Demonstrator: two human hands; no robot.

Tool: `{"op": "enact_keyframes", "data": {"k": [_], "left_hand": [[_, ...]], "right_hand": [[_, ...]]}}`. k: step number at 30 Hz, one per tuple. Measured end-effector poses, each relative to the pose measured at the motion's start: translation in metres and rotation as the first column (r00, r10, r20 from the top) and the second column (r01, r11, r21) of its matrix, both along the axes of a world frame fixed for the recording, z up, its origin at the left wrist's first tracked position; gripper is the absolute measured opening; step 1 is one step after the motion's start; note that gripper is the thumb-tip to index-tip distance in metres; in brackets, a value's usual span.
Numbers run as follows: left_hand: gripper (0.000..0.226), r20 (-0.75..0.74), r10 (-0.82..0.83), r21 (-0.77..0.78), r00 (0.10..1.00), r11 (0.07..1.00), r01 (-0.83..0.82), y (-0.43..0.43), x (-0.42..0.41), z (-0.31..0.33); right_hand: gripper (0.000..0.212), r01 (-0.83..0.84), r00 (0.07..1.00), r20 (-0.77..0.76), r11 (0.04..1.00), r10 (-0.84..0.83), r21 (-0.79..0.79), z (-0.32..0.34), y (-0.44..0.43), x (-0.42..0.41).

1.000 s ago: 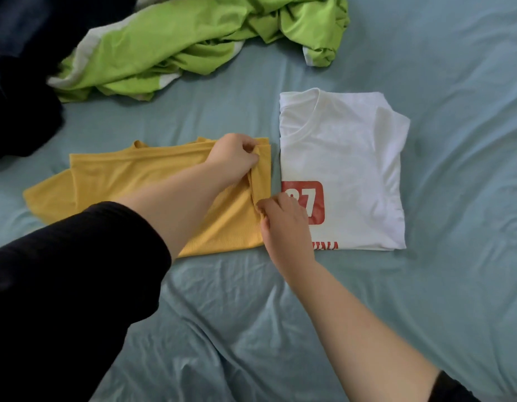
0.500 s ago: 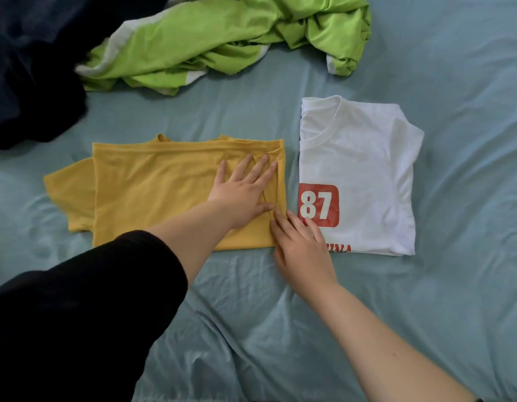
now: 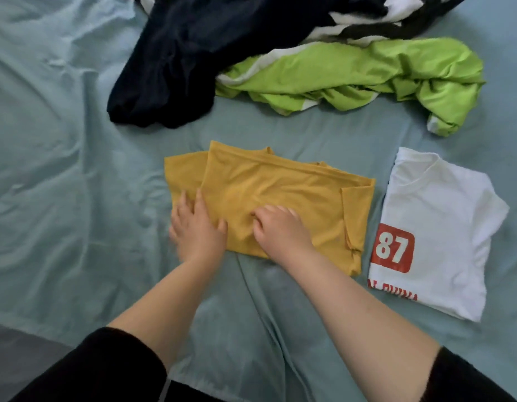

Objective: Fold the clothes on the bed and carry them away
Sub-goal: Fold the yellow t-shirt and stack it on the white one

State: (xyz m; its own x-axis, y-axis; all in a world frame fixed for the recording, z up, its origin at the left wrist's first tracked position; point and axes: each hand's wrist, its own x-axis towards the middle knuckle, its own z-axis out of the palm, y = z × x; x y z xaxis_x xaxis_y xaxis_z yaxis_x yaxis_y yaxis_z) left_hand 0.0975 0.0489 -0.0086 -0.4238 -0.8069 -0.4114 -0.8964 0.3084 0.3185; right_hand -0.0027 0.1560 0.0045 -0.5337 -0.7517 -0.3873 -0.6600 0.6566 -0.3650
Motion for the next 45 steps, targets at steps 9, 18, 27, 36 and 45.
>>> {"op": "enact_keyframes", "data": {"k": [9,18,27,36,45], "left_hand": [[0.052,-0.23,0.641,0.437,0.732,0.74,-0.511,-0.065,0.014,-0.011],[0.027,-0.088,0.357,0.368,0.93,0.879,-0.302,-0.069,0.016,-0.013],[0.014,-0.174,0.258,0.292,0.95,0.935,-0.2,-0.048,0.021,-0.01],[0.031,-0.238,0.107,0.246,0.965,0.968,-0.046,-0.043,0.032,-0.015],[0.028,-0.227,0.117,0.262,0.967,0.963,-0.055,-0.045,0.03,-0.017]], "right_hand": [[0.034,0.114,0.982,0.156,0.991,-0.102,-0.065,0.003,-0.117,0.006],[0.073,0.392,0.851,0.342,0.915,-0.399,0.093,-0.014,-0.154,0.008],[0.021,0.502,0.85,0.219,0.862,-0.479,-0.062,-0.017,-0.156,0.016],[0.023,0.745,0.585,0.487,0.667,-0.648,-0.006,-0.014,-0.116,-0.039],[0.011,0.739,0.498,0.676,0.674,-0.543,-0.003,0.022,-0.1,-0.043]]}}
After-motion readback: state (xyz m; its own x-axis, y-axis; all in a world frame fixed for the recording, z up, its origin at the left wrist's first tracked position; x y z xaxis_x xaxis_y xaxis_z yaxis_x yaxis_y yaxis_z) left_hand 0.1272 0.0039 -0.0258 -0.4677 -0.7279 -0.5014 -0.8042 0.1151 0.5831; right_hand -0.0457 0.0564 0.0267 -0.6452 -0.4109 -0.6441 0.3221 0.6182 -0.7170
